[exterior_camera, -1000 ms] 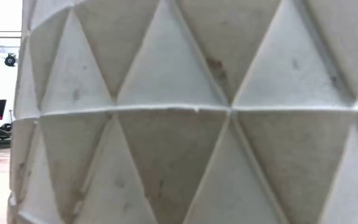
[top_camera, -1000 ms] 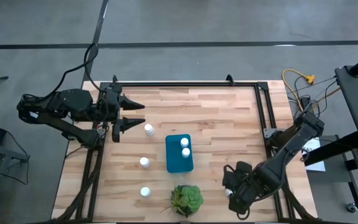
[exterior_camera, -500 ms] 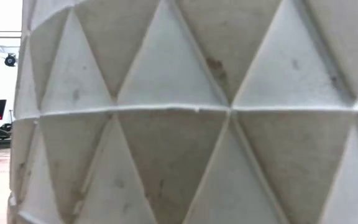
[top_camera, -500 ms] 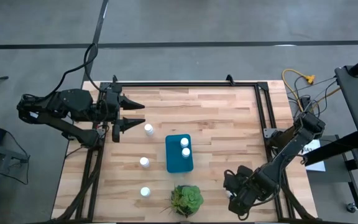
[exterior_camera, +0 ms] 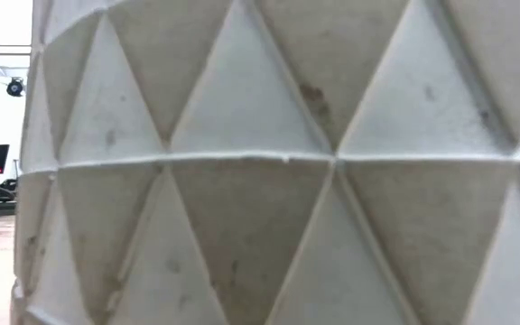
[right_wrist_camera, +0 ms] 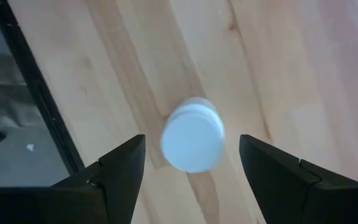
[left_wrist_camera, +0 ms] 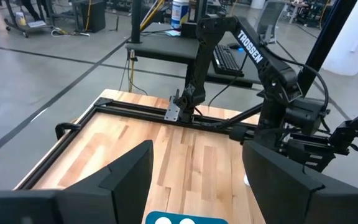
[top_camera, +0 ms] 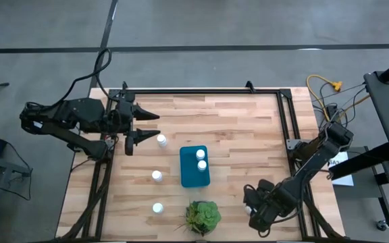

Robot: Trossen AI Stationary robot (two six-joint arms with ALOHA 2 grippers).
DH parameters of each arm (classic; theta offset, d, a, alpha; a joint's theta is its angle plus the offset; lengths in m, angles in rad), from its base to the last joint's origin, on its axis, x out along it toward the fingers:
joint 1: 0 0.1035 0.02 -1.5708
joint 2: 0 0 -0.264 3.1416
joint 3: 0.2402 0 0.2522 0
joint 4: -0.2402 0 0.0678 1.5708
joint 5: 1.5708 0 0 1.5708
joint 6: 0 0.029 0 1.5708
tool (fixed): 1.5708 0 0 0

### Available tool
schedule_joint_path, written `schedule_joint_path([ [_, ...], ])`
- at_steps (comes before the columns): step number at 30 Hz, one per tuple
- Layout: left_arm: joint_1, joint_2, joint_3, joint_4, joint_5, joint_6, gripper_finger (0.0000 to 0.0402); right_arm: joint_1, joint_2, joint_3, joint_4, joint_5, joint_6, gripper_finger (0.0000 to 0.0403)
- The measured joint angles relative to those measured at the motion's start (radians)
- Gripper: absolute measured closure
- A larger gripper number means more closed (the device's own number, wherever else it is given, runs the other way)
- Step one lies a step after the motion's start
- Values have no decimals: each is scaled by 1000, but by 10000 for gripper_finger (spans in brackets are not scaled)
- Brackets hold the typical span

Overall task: Pick and place pill bottles into a basket
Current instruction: Put the medicine bottle into the container

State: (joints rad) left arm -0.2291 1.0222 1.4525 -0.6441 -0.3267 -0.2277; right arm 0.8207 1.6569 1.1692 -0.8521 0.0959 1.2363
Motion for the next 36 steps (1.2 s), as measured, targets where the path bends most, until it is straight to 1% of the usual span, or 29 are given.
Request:
schedule_joint_path([
  [5,0,5,0,-1,0,0,171,0,0,-50,82,0,20,155],
  [12,0,6,0,-1,0,-1,171,0,0,-113,145,-2,51,157],
  [17,0,6,0,-1,0,-1,171,-4,0,-151,200,-33,62,164],
  [20,0,5,0,0,0,-1,171,-3,0,-162,210,-33,82,173],
  [28,0,6,0,0,0,-1,171,-9,0,-162,237,-29,73,197],
  [36,0,5,0,-1,0,0,171,-24,-1,-160,269,-17,95,241],
])
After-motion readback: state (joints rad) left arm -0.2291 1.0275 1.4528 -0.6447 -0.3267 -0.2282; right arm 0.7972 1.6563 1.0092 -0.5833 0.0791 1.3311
